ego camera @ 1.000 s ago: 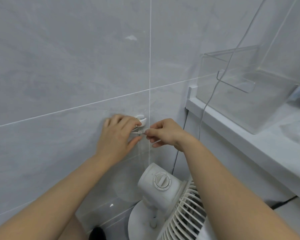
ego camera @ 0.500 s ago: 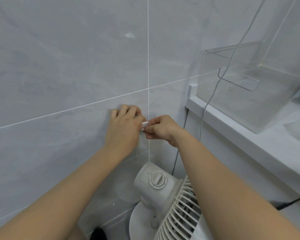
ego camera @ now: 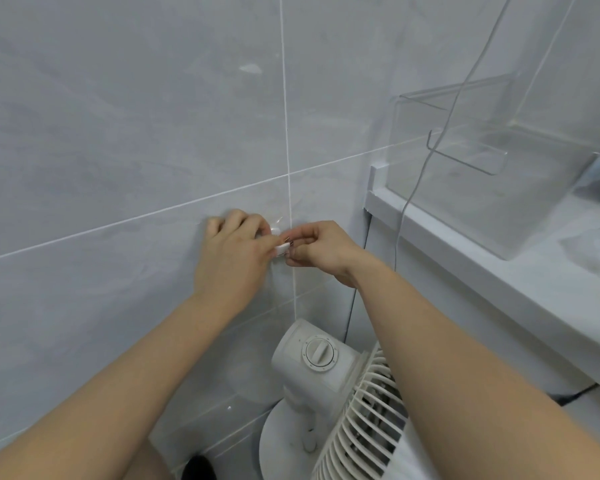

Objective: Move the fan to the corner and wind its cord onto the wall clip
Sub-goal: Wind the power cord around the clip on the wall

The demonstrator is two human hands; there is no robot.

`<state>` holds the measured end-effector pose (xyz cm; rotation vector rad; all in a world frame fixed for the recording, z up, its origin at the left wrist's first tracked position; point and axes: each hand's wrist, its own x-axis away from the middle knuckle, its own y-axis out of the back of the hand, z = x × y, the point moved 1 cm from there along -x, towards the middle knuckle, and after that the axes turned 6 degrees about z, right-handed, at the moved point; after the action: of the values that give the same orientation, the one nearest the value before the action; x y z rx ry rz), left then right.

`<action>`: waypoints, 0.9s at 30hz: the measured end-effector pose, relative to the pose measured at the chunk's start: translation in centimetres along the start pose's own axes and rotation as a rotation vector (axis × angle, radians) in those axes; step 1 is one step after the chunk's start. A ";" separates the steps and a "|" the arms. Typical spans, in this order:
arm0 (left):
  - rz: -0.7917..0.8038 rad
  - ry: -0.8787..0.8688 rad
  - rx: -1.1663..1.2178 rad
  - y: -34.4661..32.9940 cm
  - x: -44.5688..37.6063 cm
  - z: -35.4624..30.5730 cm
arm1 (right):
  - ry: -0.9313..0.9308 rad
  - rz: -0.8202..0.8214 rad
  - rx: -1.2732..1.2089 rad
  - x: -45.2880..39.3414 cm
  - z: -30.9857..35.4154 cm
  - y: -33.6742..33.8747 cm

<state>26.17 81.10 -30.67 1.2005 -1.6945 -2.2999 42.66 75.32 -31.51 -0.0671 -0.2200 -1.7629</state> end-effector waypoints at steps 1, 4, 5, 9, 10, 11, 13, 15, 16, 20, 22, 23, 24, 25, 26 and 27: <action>-0.013 0.006 0.011 0.0 0.1 0.1 | -0.004 -0.001 -0.030 0.0 0.0 0.0; -0.038 0.026 0.031 0.2 0.2 0.2 | -0.044 -0.008 -0.143 0.0 0.2 -0.2; -0.036 0.026 0.030 0.2 0.2 0.2 | -0.055 -0.011 -0.178 -0.1 0.3 -0.2; -0.021 -0.003 0.050 0.2 0.3 0.4 | -0.077 -0.065 -0.213 -0.5 0.1 -0.6; -0.019 -0.009 0.057 0.2 0.3 0.5 | -0.075 -0.089 -0.194 -0.6 0.1 -0.7; -0.016 -0.011 0.065 0.2 0.4 0.6 | -0.072 -0.112 -0.171 -0.6 0.1 -0.8; -0.006 -0.010 0.073 0.1 0.4 0.6 | -0.069 -0.148 -0.145 -0.7 0.2 -1.0; -0.005 -0.014 0.073 0.1 0.3 0.6 | -0.066 -0.185 -0.143 -0.8 0.2 -1.3; -0.007 -0.018 0.072 0.1 0.3 0.7 | -0.061 -0.202 -0.141 -0.8 0.2 -1.5; -0.024 -0.006 0.066 0.0 0.4 0.6 | -0.019 -0.207 -0.126 -0.6 0.0 -1.4; -0.049 0.019 0.068 0.1 0.6 0.5 | 0.013 -0.175 -0.128 -0.4 -0.1 -1.1; -0.060 0.030 0.067 0.1 0.6 0.4 | 0.028 -0.165 -0.129 -0.2 -0.1 -1.0; -0.067 0.042 0.060 0.1 0.6 0.3 | 0.045 -0.158 -0.133 -0.2 0.0 -0.9; -0.068 0.059 0.055 0.2 0.6 0.2 | 0.058 -0.158 -0.130 -0.1 0.1 -0.9; -0.064 0.081 0.045 0.2 0.4 0.0 | 0.069 -0.162 -0.125 0.0 0.2 -0.8; -0.057 0.104 0.031 0.3 0.3 -0.2 | 0.076 -0.172 -0.118 -0.1 0.4 -0.8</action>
<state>25.94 80.72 -30.59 1.3659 -1.6884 -2.2070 41.85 75.59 -31.27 -0.0679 -0.0674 -1.9448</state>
